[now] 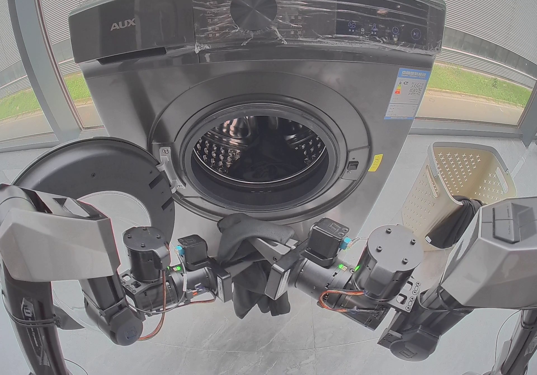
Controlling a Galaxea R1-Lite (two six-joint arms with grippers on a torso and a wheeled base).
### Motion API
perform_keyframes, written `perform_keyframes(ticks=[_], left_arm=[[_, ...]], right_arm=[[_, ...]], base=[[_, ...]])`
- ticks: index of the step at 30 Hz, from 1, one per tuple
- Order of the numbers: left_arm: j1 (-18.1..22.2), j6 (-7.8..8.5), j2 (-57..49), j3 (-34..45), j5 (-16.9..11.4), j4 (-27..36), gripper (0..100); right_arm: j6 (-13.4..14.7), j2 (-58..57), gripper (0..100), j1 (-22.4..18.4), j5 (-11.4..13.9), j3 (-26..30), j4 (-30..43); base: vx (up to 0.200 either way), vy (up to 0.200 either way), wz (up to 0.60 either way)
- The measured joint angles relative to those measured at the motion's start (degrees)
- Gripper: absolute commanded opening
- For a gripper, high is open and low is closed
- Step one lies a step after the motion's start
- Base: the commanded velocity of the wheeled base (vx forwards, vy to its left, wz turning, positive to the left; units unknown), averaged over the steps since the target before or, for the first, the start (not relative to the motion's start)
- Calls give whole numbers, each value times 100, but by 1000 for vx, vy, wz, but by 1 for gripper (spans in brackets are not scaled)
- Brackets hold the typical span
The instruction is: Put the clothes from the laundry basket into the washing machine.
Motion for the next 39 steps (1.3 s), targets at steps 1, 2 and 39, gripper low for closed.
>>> perform_keyframes(ticks=[1, 2, 39], left_arm=[[39, -9, -26, -7, 16, 0, 0], [101, -17, -69, -20, 39, 0, 0], [280, -189, -1357, 157, 873, -2, 0]], right_arm=[[-1, 0, 0, -9, -13, 24, 0], [-4, 0, 0, -26, -33, 66, 0], [10, -645, 100, -1213, 319, 2951, -1]], base=[[0, 0, 0], [0, 0, 0], [0, 0, 0]])
